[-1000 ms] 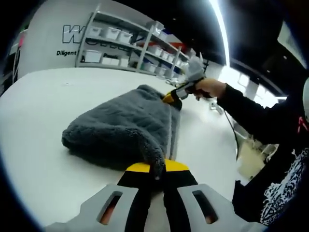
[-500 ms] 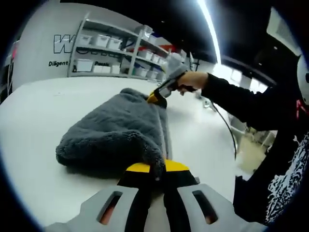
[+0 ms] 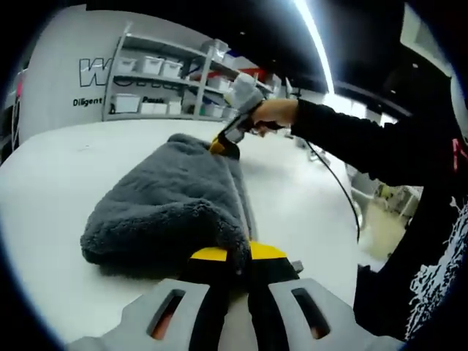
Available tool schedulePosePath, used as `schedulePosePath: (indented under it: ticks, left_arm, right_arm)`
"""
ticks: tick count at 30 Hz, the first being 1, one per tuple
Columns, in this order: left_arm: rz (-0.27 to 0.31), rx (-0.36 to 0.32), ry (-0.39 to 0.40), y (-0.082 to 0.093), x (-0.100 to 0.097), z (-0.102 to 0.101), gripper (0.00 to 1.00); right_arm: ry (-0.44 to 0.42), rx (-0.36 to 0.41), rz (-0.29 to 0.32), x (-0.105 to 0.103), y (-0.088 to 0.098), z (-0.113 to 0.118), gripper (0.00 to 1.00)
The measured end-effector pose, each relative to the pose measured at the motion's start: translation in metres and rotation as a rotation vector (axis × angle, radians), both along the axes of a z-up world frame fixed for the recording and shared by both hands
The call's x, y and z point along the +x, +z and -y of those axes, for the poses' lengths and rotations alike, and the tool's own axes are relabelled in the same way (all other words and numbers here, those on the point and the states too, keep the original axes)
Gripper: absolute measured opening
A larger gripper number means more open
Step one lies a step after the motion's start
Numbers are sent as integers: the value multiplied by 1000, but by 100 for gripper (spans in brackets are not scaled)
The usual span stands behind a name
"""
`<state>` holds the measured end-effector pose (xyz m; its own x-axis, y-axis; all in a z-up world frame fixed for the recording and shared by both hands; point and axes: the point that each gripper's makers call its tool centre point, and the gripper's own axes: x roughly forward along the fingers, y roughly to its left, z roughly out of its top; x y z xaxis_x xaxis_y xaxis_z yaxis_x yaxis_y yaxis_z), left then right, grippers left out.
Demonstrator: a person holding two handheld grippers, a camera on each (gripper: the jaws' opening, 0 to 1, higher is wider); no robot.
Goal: Open the folded towel by lifting each exposed corner and separating the folded layers until the towel lies flat within the target outline without major curled edges
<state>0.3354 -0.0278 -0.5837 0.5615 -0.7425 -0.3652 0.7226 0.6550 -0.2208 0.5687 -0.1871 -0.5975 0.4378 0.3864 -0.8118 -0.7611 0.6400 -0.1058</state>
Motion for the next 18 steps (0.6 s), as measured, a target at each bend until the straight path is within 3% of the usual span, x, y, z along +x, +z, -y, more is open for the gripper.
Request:
schedulePosePath:
  ticks: [18]
  left_arm:
    - [-9,-24,-46,1,-5,19,4]
  right_arm:
    - [110,-31,-37,19,-1,-21,9]
